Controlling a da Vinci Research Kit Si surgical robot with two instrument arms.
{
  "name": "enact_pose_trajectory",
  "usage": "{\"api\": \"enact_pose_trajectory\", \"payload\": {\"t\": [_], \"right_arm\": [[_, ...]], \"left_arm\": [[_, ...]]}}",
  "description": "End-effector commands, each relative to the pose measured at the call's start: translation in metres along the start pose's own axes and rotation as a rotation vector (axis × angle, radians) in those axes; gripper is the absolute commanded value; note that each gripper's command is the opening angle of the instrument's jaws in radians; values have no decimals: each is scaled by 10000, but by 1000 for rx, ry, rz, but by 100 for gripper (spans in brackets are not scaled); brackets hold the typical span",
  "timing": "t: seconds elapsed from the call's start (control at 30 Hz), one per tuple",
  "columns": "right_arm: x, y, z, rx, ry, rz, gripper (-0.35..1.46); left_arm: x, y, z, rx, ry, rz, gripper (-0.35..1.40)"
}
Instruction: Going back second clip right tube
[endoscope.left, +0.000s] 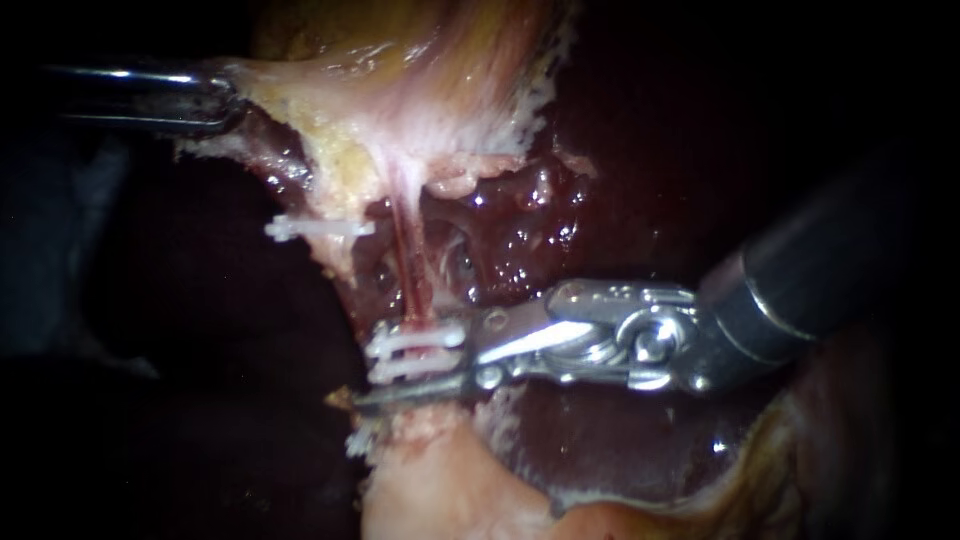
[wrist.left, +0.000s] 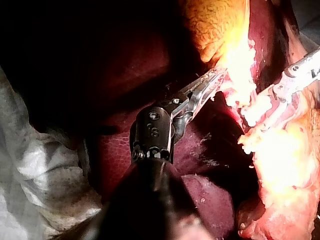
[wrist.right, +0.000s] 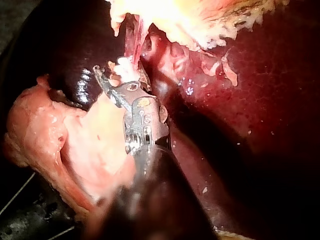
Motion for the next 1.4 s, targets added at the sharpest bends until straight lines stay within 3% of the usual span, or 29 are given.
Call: {"api": "enact_pose_trajectory", "payload": {"t": [0.03, 0.3, 0.57, 0.87, 1.1, 1.4], "right_arm": [[0, 1, -3, 0, 0, -7, 50], [8, -5, -35, -16, 4, -67, 50], [9, -14, -101, -17, 2, -179, 50], [9, -13, -156, -47, 0, -264, 50], [13, -12, -169, -48, -1, -287, 50], [12, -12, -168, -48, -1, -288, 50]], "left_arm": [[0, 0, 0, 1, 0, 0, -35], [0, 0, -1, 0, 0, 0, -35], [0, 0, -2, 0, 0, 0, -35], [0, 0, -2, 0, 0, 0, -35], [-2, 0, 1, 2, 1, 1, -35], [-16, -7, 23, 15, 11, 10, -35]]}}
